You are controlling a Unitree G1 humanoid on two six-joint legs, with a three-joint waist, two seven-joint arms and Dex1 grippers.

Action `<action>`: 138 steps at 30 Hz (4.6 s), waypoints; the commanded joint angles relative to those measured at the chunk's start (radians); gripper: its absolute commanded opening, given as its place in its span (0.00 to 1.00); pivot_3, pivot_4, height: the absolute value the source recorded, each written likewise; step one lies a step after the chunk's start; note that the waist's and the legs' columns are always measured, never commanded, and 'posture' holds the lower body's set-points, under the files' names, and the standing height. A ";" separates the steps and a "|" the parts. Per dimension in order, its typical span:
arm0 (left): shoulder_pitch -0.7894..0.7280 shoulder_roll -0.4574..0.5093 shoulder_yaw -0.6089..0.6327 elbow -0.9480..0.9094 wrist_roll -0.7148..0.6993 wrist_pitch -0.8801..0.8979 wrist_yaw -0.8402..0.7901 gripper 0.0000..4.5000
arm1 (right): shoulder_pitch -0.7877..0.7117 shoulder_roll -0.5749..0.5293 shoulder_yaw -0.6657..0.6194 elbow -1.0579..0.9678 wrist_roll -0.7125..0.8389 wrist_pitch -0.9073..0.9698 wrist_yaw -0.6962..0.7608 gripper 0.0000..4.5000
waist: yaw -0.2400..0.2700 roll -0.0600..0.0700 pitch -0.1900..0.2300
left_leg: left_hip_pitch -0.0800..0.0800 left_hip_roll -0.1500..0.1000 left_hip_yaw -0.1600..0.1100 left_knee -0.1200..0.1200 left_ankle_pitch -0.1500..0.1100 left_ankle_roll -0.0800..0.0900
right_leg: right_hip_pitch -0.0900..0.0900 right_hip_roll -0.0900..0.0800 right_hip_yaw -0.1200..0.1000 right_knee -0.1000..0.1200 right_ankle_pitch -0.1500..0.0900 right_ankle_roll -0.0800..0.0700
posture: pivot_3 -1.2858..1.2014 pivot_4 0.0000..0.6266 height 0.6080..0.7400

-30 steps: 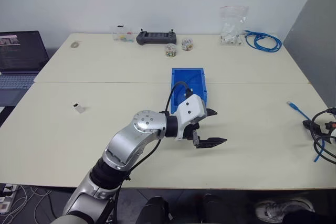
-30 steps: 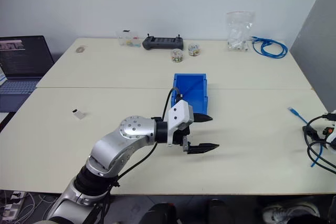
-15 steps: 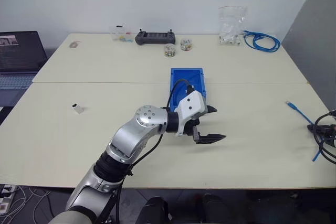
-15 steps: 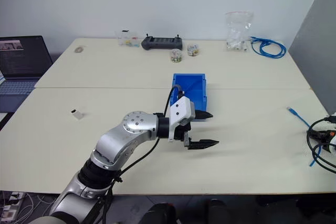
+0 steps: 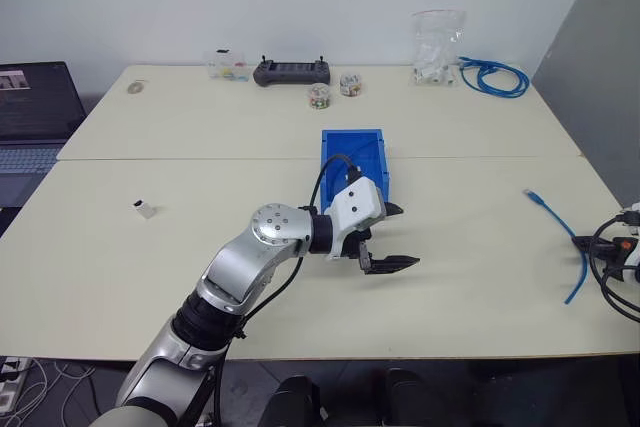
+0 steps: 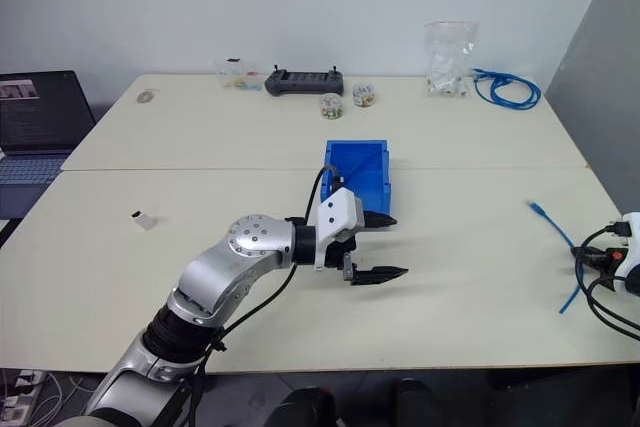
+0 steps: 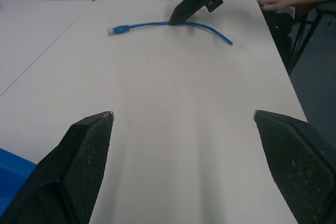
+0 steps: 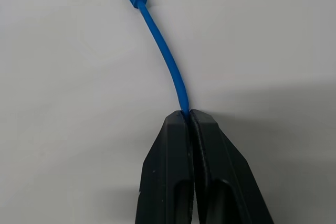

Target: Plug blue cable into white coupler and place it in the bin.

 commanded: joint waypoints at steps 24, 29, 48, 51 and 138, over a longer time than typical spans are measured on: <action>0.652 0.349 0.494 -0.134 0.032 -0.293 0.012 1.00 | -0.062 0.033 0.461 -0.931 0.199 0.222 0.219 0.01 | 0.020 -0.003 0.004 | -0.002 0.001 -0.009 0.000 0.000 0.000 | -0.002 -0.002 -0.003 -0.003 0.000 0.000 | 0.52 0.24 1.00; 0.696 0.345 0.504 -0.087 0.048 -0.392 -0.002 1.00 | -0.191 0.199 0.654 -0.791 0.095 0.196 0.211 0.01 | 0.026 -0.002 0.005 | -0.003 0.001 -0.009 -0.001 0.000 0.000 | -0.003 -0.003 -0.003 -0.004 0.002 -0.004 | 0.52 0.24 1.00; 0.620 0.393 0.471 0.135 0.077 -0.539 -0.112 1.00 | -0.335 0.421 0.759 -0.545 -0.049 0.202 0.189 0.44 | 0.025 -0.001 0.006 | -0.005 0.000 -0.011 -0.001 -0.001 0.000 | -0.006 -0.003 -0.004 -0.001 0.003 -0.006 | 0.52 0.24 1.00; 0.566 0.375 0.428 0.160 0.085 -0.543 -0.127 1.00 | -0.322 0.382 0.713 -0.610 -0.026 0.223 0.191 0.62 | 0.024 -0.001 0.006 | -0.004 0.000 -0.011 -0.001 -0.001 0.000 | -0.006 -0.003 -0.004 -0.001 0.003 -0.006 | 0.52 0.24 1.00; -0.008 0.234 0.338 0.086 -0.503 0.542 -0.323 0.05 | 0.086 0.482 0.332 -1.133 0.719 0.355 -0.265 0.88 | 0.013 -0.008 0.009 | -0.003 -0.001 -0.015 0.000 0.000 0.000 | -0.002 -0.002 -0.006 0.000 0.000 0.000 | 0.52 0.24 1.00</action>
